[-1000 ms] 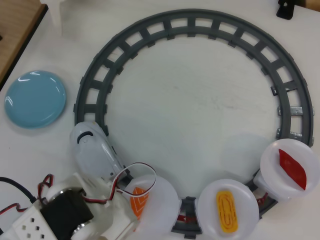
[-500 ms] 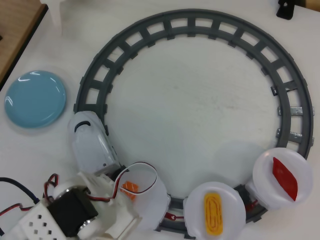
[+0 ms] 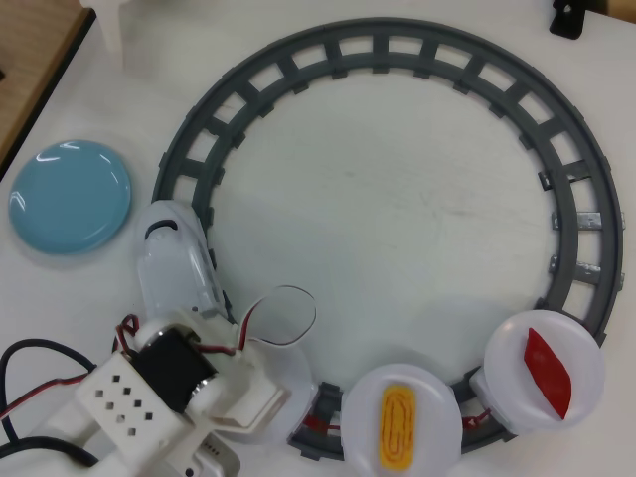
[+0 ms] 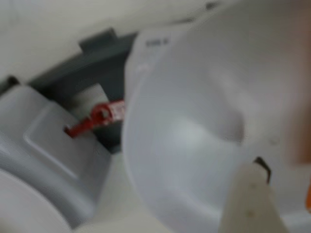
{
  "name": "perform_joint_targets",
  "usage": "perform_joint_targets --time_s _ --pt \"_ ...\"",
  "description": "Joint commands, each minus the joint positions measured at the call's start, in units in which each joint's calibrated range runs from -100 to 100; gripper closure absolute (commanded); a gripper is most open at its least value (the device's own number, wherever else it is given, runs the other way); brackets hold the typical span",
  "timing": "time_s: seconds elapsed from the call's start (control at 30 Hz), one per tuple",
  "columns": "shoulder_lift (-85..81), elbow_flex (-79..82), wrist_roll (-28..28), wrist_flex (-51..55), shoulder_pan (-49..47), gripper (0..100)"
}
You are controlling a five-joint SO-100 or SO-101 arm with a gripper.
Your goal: Pick up the sushi from the Shinkansen and put it on the blue dish
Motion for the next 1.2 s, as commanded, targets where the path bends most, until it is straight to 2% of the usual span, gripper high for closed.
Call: perform_joint_targets --time_s 0.0,0.17,0.37,0.63,0.93,1.03,1.17 --pt "0.82 -0.91 -0.31 -0.72 -0.86 75" --pt "1.65 -0.37 -0.36 -2.67 -1.57 76" --pt "1.56 0.62 -1.09 -3.61 -1.74 95" --pt "0.90 -4.15 -2.61 -3.44 -1.92 97" --pt "0.90 -9.83 -5.54 -3.18 -6.23 97" --pt "0.90 -11.82 -6.53 -0.81 -8.08 94" --pt "0.90 -17.14 -10.51 0.89 -12.04 73"
